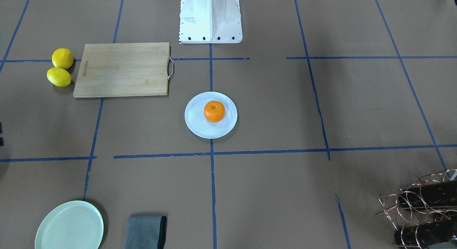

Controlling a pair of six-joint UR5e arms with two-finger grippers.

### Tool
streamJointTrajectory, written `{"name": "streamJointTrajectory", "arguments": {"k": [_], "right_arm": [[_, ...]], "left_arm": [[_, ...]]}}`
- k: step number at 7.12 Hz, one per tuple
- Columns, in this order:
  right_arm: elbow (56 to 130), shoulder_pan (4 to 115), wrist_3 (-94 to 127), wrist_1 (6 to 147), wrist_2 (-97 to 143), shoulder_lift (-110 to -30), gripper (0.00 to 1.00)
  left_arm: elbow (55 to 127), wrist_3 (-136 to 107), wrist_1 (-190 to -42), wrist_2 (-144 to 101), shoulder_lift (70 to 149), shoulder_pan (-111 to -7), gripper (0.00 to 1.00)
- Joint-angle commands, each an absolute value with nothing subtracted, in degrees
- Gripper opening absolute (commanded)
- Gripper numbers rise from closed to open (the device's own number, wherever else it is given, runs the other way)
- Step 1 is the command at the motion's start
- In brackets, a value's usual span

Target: Pick orange to plate

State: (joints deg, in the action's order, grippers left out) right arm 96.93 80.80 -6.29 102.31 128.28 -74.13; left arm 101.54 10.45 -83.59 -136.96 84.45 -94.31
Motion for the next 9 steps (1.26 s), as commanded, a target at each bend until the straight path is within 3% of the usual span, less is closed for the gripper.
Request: {"name": "streamJointTrajectory", "arguments": {"k": [1,3,9], "right_arm": [[100.28,84.19,-7.3,96.2,128.14,-91.08,1.0],[99.75,85.59,-7.03,92.55,128.14,-97.36,1.0],[100.02,85.96,-7.12,92.46,128.58,-98.61,1.0]], "left_arm": [[103.0,10.46,-83.67,-137.02,84.29,-94.39,1.0],[104.06,10.55,-83.58,-137.02,84.29,-94.48,1.0],[105.29,10.55,-83.49,-136.23,81.83,-94.57,1.0]]}}
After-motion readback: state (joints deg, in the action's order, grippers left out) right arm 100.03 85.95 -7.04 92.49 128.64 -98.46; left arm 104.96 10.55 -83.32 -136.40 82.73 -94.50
